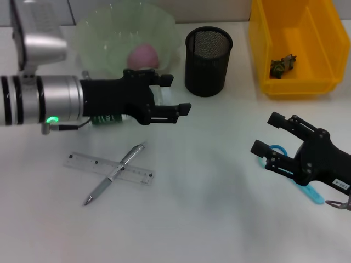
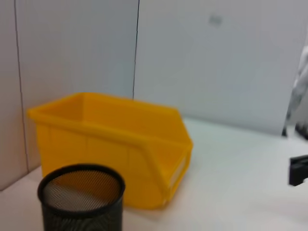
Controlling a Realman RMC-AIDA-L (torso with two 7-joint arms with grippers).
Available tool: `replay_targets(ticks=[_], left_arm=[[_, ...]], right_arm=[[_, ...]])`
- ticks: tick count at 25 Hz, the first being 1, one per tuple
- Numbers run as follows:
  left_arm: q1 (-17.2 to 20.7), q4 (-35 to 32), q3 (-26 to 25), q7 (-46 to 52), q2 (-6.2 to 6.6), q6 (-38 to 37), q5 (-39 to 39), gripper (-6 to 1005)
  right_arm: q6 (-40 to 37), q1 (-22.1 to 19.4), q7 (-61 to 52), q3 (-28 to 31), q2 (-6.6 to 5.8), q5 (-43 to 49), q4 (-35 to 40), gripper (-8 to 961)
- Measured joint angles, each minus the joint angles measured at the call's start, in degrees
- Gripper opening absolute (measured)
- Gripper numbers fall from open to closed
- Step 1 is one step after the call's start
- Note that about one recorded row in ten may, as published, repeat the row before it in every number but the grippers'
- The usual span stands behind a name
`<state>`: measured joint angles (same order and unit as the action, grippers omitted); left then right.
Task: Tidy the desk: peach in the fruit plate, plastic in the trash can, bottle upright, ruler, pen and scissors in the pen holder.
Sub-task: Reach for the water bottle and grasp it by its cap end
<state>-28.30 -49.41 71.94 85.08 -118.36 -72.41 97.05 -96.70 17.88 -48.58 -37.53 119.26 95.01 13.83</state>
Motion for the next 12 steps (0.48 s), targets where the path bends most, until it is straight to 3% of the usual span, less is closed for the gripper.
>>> replay_targets(ticks=[3,11,12], left_arm=[[-1.78,-3.95,1.52,6.01,-0.18,1.75,5.95,765],[-8.84,-5.5,2.17,19.08,-0.34,6.23,18.47,764],[-11.47,-5.31,2.96,23.71,-0.49,7.75,24.53,764]], right_arm=[[0.54,0.09,-0.01,0.0,0.01,0.29,-0.69,818],[1.35,-0.01,0.43,0.0,0.12,0.82,-2.86,818],[1.45,0.04,0.45,0.0,0.11,0.84,-3.06,818]])
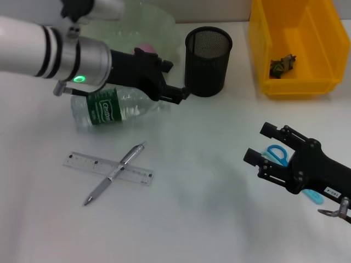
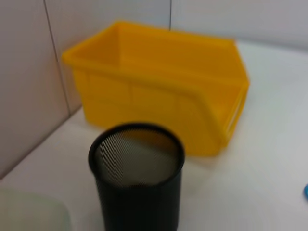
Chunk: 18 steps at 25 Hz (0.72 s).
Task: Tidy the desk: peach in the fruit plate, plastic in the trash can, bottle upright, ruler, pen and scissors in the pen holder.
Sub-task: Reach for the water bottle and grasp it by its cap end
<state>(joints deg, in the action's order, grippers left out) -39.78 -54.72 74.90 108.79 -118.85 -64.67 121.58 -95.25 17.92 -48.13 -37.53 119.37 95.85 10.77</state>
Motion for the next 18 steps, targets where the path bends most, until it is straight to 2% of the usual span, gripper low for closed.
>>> replay_targets(ticks=[4,18], left_arm=[[-1.31,0.06,2.65,2.35,-0.17,1.25,3.55,763],[-1.44,-1.21,12.41,4.03,-0.31,8.13,7.0,761]], right_arm=[[0.09,0.19,0.04,0.0,-0.03,0.46,-0.28,817],[0.89,1.66,0.12,-0.06,0.07,0.52,-1.82,818]])
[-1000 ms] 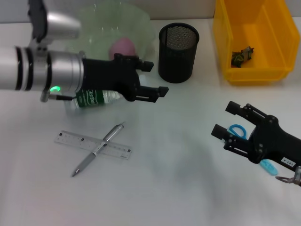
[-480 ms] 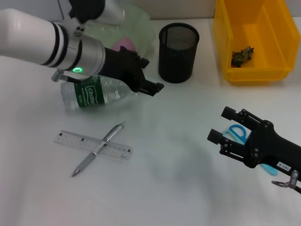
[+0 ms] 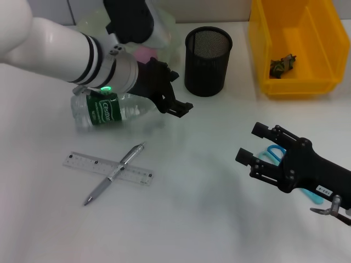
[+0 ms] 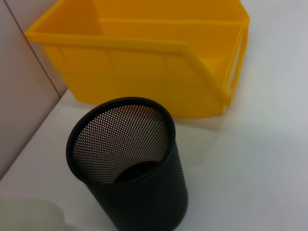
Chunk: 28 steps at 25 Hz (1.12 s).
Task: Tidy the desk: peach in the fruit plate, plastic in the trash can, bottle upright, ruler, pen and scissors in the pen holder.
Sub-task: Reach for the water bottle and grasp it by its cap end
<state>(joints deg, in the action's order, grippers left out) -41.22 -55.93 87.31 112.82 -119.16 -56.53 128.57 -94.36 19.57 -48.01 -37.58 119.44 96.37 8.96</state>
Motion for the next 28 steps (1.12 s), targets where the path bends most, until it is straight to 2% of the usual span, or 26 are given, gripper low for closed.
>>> replay_targets(ticks=[3,11,22,28], left_arm=[[-0.71,-0.05,1.92,1.57,-0.01,1.62,1.95,761],[-1.08,1.13,2.07,1.81,-0.01,3.68,2.76,759],[-1.37,1.59,3.74,4.67,-0.02,4.65,7.72,758],[-2.23,4.42,3.75,4.71,-0.02,5.7,8.32,757]], right_arm=[[0.12,0.03,0.02,-0.02,0.0,0.03,-0.07,818],[0.5,0.04,0.03,-0.27,0.0,0.05,-0.17,818],[0.74,0.86,-0.36,-0.39,0.0,0.06,-0.17,818],[1.38,1.19,-0.42,-0.38,0.0,0.11,-0.19,818]])
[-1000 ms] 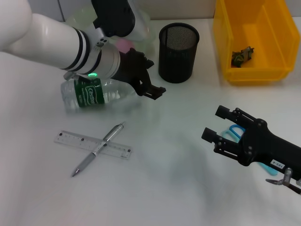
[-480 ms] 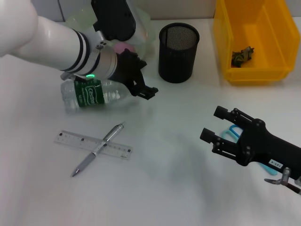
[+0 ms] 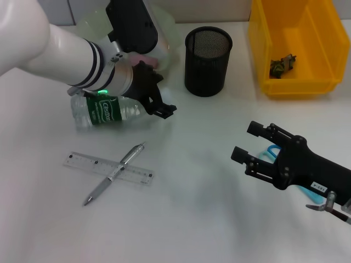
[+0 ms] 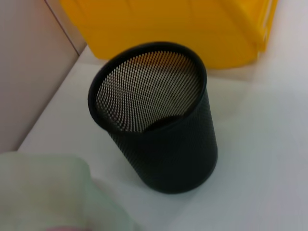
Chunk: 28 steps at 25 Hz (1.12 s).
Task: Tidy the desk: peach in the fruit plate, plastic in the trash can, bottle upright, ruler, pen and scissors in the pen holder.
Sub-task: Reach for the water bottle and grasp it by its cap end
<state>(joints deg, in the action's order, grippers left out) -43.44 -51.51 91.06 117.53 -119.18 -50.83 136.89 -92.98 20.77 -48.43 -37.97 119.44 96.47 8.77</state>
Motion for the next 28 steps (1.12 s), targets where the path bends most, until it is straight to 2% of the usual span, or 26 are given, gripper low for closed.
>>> replay_targets(ticks=[28], left_arm=[[-1.85,4.4,2.45,0.75,0.0,4.48,1.63,753]], right_arm=[[1.52,1.88,-0.83,0.0,-0.09,-0.06,-0.69,817]])
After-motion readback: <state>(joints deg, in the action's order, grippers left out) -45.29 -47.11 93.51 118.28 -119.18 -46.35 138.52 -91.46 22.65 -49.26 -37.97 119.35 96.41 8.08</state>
